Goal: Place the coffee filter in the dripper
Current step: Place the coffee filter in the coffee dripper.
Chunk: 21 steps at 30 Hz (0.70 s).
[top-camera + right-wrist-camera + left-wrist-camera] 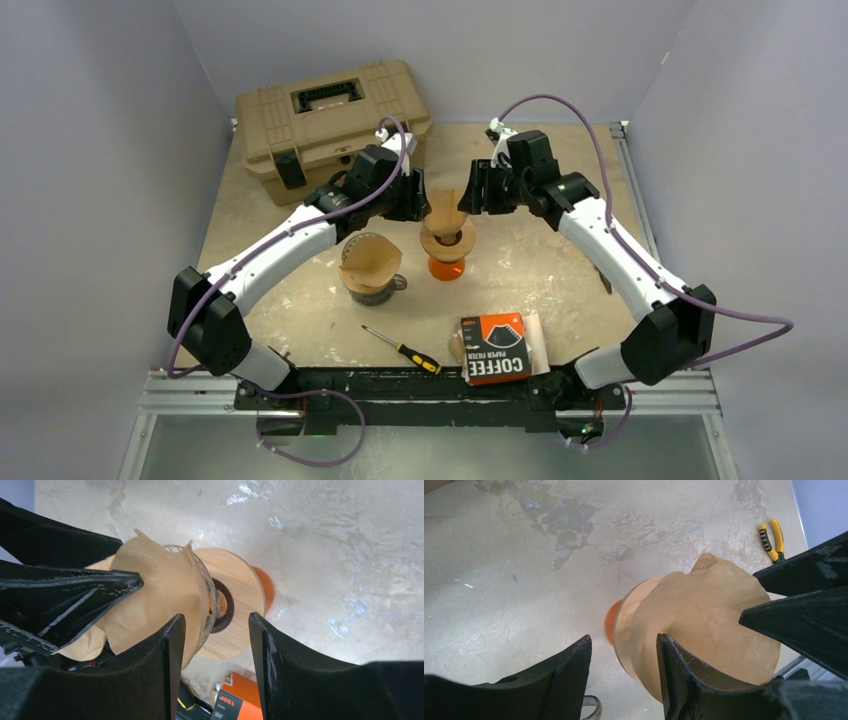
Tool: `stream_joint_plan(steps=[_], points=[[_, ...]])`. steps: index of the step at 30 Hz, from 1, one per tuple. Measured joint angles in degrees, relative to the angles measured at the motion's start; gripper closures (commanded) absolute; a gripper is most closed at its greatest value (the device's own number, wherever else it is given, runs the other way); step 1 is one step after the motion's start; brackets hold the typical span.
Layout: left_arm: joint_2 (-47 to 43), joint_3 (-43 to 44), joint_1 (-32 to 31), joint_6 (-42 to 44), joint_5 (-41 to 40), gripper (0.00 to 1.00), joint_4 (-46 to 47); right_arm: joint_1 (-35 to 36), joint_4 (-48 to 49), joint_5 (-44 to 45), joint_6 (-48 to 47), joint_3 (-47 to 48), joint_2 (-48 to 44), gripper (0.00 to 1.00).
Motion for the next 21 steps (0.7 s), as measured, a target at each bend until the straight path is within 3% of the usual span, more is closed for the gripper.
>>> stream_joint_plan(steps=[10, 21], points=[[0.00, 0.00, 0.24, 0.00, 2.54, 0.55, 1.38, -3.87, 4.15, -8.79, 0.66, -2.60, 0.20, 0.47], [0.42, 0.00, 1.03, 0.00, 4.39, 0.59, 1.62, -3.96, 5.60, -10.32, 0.37, -2.69, 3.63, 0.55]])
